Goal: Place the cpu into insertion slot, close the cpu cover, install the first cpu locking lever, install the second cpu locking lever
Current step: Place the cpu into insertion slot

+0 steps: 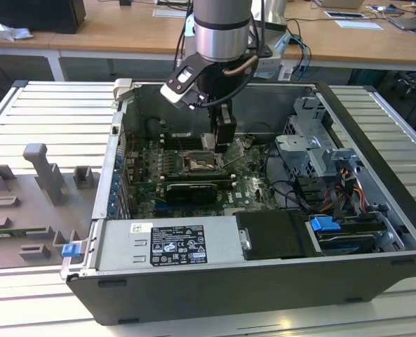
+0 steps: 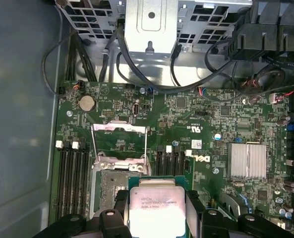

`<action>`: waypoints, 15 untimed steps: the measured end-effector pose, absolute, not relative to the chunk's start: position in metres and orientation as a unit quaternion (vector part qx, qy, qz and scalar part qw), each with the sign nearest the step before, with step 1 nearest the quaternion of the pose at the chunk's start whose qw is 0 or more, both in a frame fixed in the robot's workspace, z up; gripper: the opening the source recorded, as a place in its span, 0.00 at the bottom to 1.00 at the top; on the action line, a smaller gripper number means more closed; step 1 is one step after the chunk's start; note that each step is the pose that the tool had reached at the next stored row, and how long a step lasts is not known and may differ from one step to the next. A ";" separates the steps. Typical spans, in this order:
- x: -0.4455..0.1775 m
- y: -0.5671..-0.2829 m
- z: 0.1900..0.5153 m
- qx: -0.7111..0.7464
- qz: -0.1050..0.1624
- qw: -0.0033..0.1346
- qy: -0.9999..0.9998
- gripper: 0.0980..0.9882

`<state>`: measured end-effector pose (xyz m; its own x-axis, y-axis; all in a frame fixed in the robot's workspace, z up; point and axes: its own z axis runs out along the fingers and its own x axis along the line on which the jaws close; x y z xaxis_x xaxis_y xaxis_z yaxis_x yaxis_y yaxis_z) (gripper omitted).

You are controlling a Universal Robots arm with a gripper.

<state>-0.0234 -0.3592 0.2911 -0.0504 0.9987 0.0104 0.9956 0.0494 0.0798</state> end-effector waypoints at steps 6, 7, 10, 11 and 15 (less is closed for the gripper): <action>-0.023 -0.359 0.289 0.689 0.033 0.024 0.724 0.50; -0.023 -0.359 0.289 0.689 0.033 0.024 0.724 0.50; -0.023 -0.359 0.288 0.689 0.033 0.024 0.724 0.50; -0.023 -0.359 0.288 0.689 0.033 0.024 0.724 0.50; -0.023 -0.359 0.286 0.689 0.033 0.024 0.724 0.50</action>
